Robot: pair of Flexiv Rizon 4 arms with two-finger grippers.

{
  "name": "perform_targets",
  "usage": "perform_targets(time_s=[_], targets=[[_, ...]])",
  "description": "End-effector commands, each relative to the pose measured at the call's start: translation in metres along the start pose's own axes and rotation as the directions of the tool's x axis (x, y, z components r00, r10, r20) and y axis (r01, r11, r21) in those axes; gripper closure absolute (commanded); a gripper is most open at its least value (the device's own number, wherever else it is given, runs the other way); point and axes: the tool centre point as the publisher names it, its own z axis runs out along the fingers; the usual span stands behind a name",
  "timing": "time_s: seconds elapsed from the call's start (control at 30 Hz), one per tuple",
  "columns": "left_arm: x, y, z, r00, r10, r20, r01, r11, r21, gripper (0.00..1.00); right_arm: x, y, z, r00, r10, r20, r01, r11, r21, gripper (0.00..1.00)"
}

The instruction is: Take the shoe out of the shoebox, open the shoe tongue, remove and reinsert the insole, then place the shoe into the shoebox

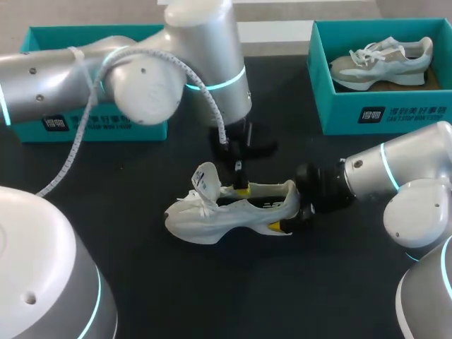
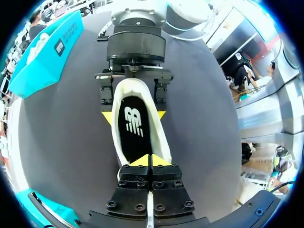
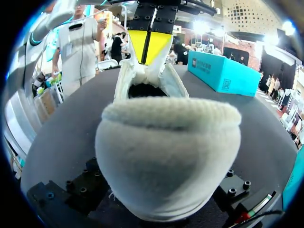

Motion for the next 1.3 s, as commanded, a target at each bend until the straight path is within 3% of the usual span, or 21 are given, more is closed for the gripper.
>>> perform_targets(time_s=[0.03, 0.27, 0.6, 0.63, 0.67, 0.7, 0.93, 1.07, 1.3], targets=[[-0.008, -0.006, 0.014, 1.000, 0.016, -0.019, -0.016, 1.000, 0.014, 1.00, 0.000, -0.001, 0.003, 1.000, 0.001, 0.004, -0.001, 1.000, 0.003, 1.00], [-0.010, -0.013, 0.029, 0.995, 0.063, -0.078, -0.062, 0.998, 0.024, 1.00, 0.000, -0.001, 0.003, 1.000, 0.001, 0.004, -0.001, 1.000, 0.003, 1.00], [0.012, -0.013, 0.052, 0.985, 0.116, -0.126, -0.114, 0.993, 0.024, 1.00, 0.000, -0.001, 0.003, 1.000, 0.001, 0.004, -0.001, 1.000, 0.003, 1.00], [0.014, -0.012, 0.052, 0.985, 0.116, -0.126, -0.114, 0.993, 0.025, 0.91, 0.000, -0.001, 0.003, 1.000, 0.001, 0.004, -0.001, 1.000, 0.003, 1.00], [0.016, -0.011, 0.053, 0.985, 0.117, -0.127, -0.115, 0.993, 0.027, 0.71, 0.000, -0.001, 0.003, 1.000, 0.001, 0.004, -0.001, 1.000, 0.003, 1.00], [0.017, -0.010, 0.053, 0.985, 0.119, -0.129, -0.116, 0.993, 0.028, 0.67, 0.000, -0.001, 0.003, 1.000, 0.001, 0.004, -0.001, 1.000, 0.003, 1.00], [0.024, -0.004, 0.046, 0.987, 0.119, -0.107, -0.116, 0.993, 0.029, 0.67, 0.000, -0.001, 0.003, 1.000, 0.001, 0.004, -0.001, 1.000, 0.003, 1.00], [0.021, -0.004, 0.053, 0.987, 0.125, -0.102, -0.124, 0.992, 0.018, 0.51, 0.000, -0.001, 0.003, 1.000, 0.001, 0.004, -0.001, 1.000, 0.003, 1.00], [0.012, -0.005, 0.059, 0.990, 0.127, -0.067, -0.127, 0.992, 0.003, 0.52, 0.000, -0.001, 0.003, 1.000, 0.001, 0.004, -0.001, 1.000, 0.003, 1.00]])
